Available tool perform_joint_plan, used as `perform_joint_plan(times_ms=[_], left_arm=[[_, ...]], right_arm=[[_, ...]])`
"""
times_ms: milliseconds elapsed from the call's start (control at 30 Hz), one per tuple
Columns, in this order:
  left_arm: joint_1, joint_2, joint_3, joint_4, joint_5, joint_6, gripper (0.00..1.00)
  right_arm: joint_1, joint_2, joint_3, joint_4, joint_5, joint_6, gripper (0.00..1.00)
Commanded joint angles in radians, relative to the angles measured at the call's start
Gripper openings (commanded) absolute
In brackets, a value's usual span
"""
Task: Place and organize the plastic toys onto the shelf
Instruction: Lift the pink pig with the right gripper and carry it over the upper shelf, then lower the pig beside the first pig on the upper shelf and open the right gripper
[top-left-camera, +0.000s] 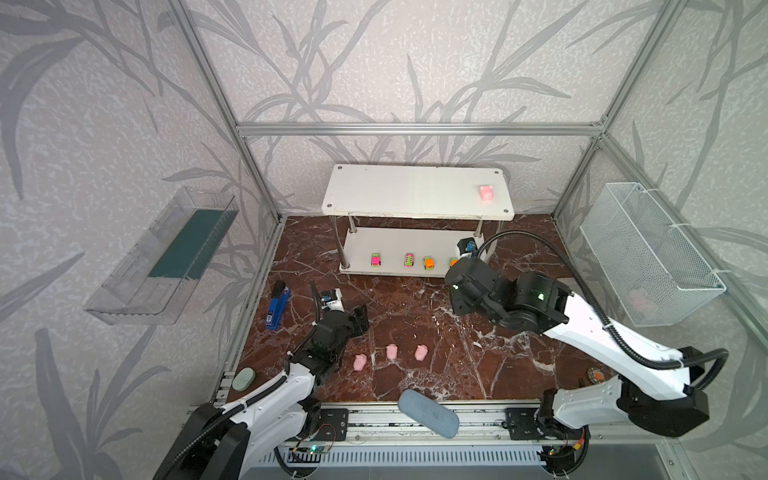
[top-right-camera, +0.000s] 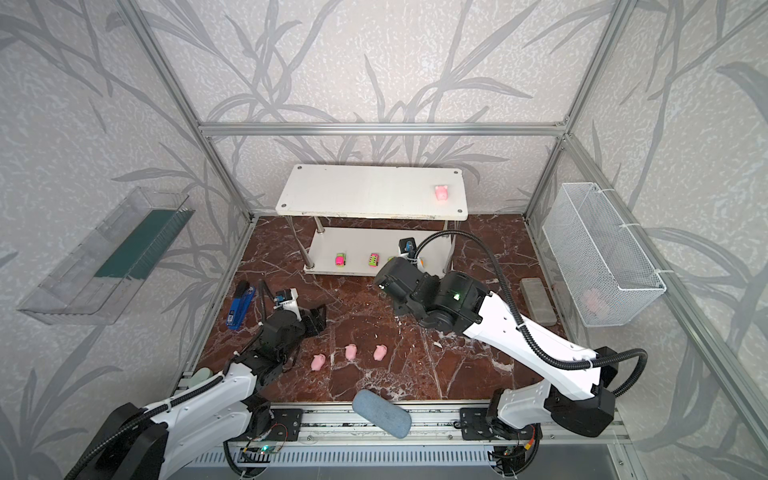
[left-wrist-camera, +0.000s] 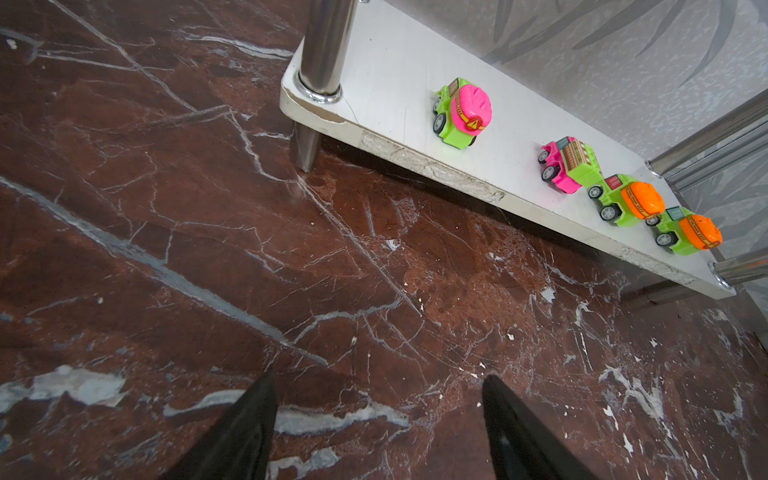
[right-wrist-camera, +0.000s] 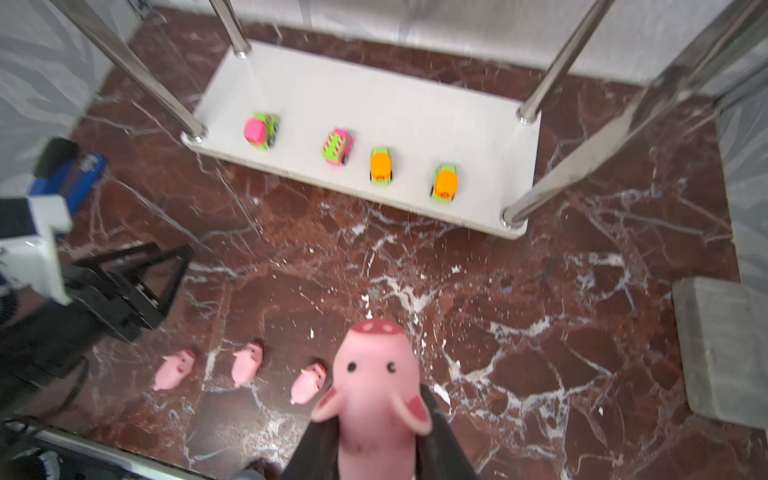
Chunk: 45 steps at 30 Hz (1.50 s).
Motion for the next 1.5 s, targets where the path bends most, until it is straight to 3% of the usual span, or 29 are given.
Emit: perform_joint_plan(times_ms=[0, 300, 600, 833, 1467], left_arm=[[0.005, 0.001, -0.004, 0.014, -0.006, -0.017, 0.76], [0.006, -0.003, -0.005, 0.011, -0.007, -0.018, 0.76], [0.008, -0.001, -0.002, 0.009, -0.009, -0.013, 0.76], [0.008, -0.001, -0.002, 0.008, -0.006, -0.014, 0.76], [0.009, 0.018, -0.005, 0.022, -0.007, -0.016, 0.76]], right_arm=[[-0.06, 0.068, 0.145, -0.036, 0.062, -0.158, 0.3], [-0.266, 0.401, 0.655, -0.086, -0.046, -0.323, 0.31], [-0.391, 0.756, 1.26, -0.276, -0.134, -0.329, 0.31], [-0.449, 0.716, 1.101, -0.166, -0.178, -0.304, 0.31], [-0.49, 0.8, 1.165, -0.162, -0.227, -0.285, 0.33]])
